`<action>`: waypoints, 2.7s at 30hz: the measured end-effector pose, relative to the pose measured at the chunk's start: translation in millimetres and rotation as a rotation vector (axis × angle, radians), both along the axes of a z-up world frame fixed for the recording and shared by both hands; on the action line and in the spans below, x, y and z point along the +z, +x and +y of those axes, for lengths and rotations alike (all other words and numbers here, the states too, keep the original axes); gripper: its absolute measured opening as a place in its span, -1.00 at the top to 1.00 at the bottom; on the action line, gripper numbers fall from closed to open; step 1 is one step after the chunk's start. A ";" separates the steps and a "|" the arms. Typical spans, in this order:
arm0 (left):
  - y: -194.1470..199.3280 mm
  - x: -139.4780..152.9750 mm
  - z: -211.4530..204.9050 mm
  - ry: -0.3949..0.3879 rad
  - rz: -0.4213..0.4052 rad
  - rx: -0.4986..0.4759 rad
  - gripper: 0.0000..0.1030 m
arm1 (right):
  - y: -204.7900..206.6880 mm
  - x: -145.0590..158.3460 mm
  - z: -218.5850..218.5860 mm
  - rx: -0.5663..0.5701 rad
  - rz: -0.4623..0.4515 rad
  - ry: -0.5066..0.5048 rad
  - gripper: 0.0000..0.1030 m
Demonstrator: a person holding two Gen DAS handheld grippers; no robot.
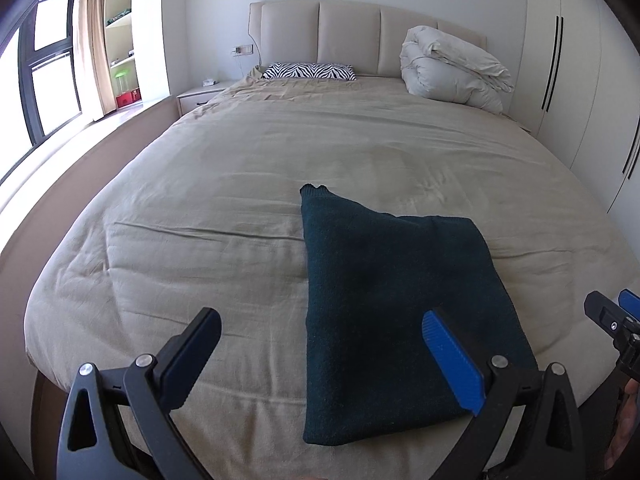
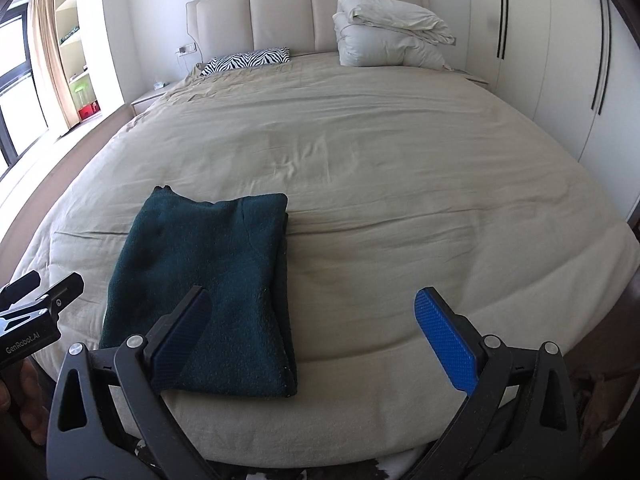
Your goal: Fold small clothes
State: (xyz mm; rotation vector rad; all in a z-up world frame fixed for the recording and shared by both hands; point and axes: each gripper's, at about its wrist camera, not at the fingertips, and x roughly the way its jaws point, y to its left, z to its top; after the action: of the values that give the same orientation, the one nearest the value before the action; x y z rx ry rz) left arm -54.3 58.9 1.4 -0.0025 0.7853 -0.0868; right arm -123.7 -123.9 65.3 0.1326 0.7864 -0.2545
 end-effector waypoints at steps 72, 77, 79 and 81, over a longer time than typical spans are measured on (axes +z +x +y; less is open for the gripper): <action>4.0 -11.4 0.3 0.003 0.032 0.003 -1.00 | 8.3 -14.5 14.1 0.030 0.045 0.004 -1.00; 4.1 -11.6 0.5 0.003 0.033 0.002 -1.00 | 8.6 -14.3 13.5 0.031 0.047 0.005 -1.00; 4.1 -11.5 0.5 0.003 0.032 0.003 -1.00 | 7.9 -15.0 13.9 0.031 0.047 0.005 -1.00; 4.2 -11.5 0.6 0.003 0.033 0.002 -1.00 | 8.1 -14.9 13.4 0.031 0.048 0.005 -1.00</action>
State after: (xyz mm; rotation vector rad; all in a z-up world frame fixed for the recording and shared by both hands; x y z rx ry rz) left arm -50.1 59.5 -10.2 -0.0019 0.8182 -0.0837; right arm -115.6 -110.5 50.3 0.1187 0.8359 -0.2268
